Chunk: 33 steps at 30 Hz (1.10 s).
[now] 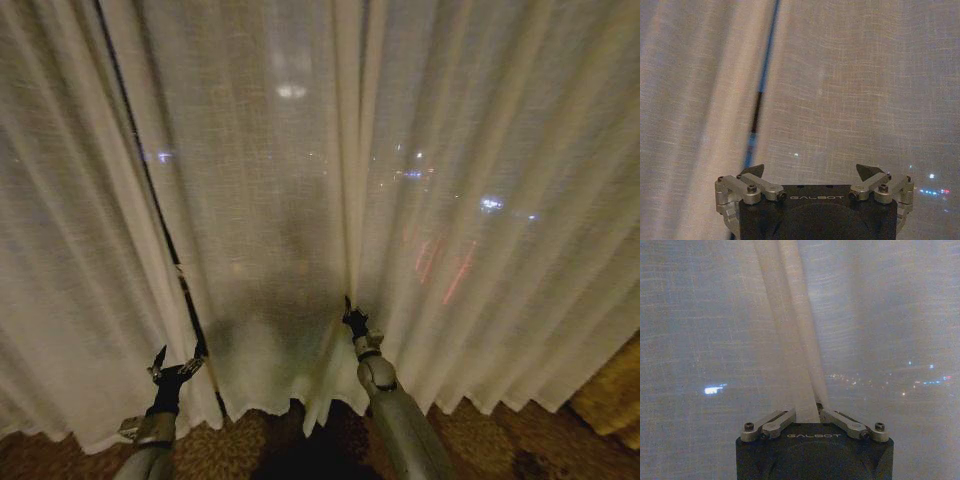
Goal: Open the curtains by pulling them apart, changing their state from closed to fully open.
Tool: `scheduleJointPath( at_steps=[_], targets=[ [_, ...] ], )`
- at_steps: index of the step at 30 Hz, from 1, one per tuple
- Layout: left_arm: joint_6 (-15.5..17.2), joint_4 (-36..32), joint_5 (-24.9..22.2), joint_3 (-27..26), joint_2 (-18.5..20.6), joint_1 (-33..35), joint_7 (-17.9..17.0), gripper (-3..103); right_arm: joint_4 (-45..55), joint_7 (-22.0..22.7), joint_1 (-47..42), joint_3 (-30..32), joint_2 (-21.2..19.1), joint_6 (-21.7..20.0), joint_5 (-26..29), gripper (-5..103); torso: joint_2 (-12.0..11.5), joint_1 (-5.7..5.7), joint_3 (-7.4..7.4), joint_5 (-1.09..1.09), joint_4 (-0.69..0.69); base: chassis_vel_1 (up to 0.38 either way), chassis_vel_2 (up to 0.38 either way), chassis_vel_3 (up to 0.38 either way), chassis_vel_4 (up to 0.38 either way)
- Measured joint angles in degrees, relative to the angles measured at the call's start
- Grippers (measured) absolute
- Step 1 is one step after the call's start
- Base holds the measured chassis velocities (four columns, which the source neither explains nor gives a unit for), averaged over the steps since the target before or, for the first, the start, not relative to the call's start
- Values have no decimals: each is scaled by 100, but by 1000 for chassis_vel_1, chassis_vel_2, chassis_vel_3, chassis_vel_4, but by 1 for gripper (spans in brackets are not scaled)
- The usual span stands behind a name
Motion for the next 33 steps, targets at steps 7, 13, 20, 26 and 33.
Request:
scheduleJointPath(
  at_steps=[7,13,20,26,33],
  targets=[
    [0,0,0,0,0,0,0,100,24,-17,-27,33,-26,1,17,0,0,-1,0,-3,-1,-363,-362,363,368],
    [0,0,0,0,0,0,0,100,43,-21,-38,59,-47,2,33,0,0,0,0,0,-1,-342,-353,350,349],
    [0,0,0,0,0,0,0,100,44,-37,-49,87,-76,9,53,0,0,0,0,1,-1,-364,-356,361,354],
    [0,0,0,0,0,0,0,100,48,-43,-56,115,-84,14,62,0,0,0,0,1,-1,-355,-353,346,369],
    [0,0,0,0,0,0,0,100,78,-44,-75,160,-116,15,80,0,0,-1,-1,-2,0,-344,-361,360,360]
  ],
)
